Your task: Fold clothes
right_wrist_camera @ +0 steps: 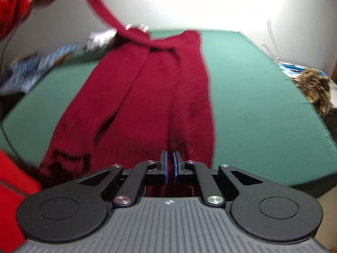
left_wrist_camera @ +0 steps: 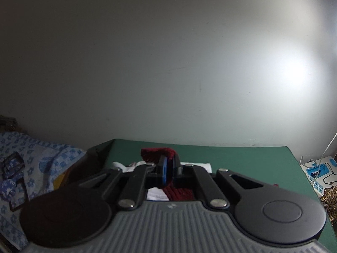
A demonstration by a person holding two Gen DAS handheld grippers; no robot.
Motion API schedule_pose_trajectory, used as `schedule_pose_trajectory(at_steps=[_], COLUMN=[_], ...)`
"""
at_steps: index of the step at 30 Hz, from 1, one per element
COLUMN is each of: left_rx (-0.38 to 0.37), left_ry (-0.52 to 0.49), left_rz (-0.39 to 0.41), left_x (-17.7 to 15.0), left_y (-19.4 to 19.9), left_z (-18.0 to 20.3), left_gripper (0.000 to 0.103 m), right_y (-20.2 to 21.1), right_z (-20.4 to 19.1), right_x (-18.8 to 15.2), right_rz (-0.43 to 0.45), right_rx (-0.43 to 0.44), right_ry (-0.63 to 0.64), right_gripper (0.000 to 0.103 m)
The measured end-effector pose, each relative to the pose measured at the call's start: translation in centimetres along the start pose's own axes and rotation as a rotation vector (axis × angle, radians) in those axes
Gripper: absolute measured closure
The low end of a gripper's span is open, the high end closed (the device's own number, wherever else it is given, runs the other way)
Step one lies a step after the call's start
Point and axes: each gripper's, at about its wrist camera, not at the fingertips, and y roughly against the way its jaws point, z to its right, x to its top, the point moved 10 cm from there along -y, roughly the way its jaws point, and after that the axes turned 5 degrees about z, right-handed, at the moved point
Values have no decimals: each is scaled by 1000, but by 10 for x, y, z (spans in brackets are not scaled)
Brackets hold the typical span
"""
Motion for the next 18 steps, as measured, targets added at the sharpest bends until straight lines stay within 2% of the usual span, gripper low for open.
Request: schedule_pose_trajectory(at_steps=[1,4,6,7,8,10,12,13,14,16,18], left_rx=[14,28,39,46,54,64,73,77,82,92,103], left_ry=[-13,-30,-42,-50,-57,-58,-55,-55,-56,-58,-59], left_rz=[-7,-27,-31,-33,-35,-49,-66,-70,-73,-79,-84], left_x=[-5,-17,-24,-27,-30,-37,-44,-46,-47,-49,-52], left_y=[-1,2,3,3,3,-1,-5,-6,-6,-7,-7], left_z=[-5,-24,-33,-36,-39,-43,-46,-47,-49,-52,-55], left_gripper=[103,103,103,103,103,103,103,103,103,103,103], right_y=[1,19,29,33,32,23,12,7,8,16,20], right_z=[-3,1,7,10,11,12,13,13,12,3,-6], right_x=[-1,3,7,8,7,3,-2,-4,-3,0,-3], right_rz=[-9,12,51,69,76,65,43,25,27,34,-4], right_rx=[4,16,-21,-39,-47,-50,-57,-73,-80,-37,8], right_ry=[17,-10,-26,-26,-26,-39,-55,-64,-64,-36,31], right_gripper=[91,89,75,60,59,63,82,96,97,97,95])
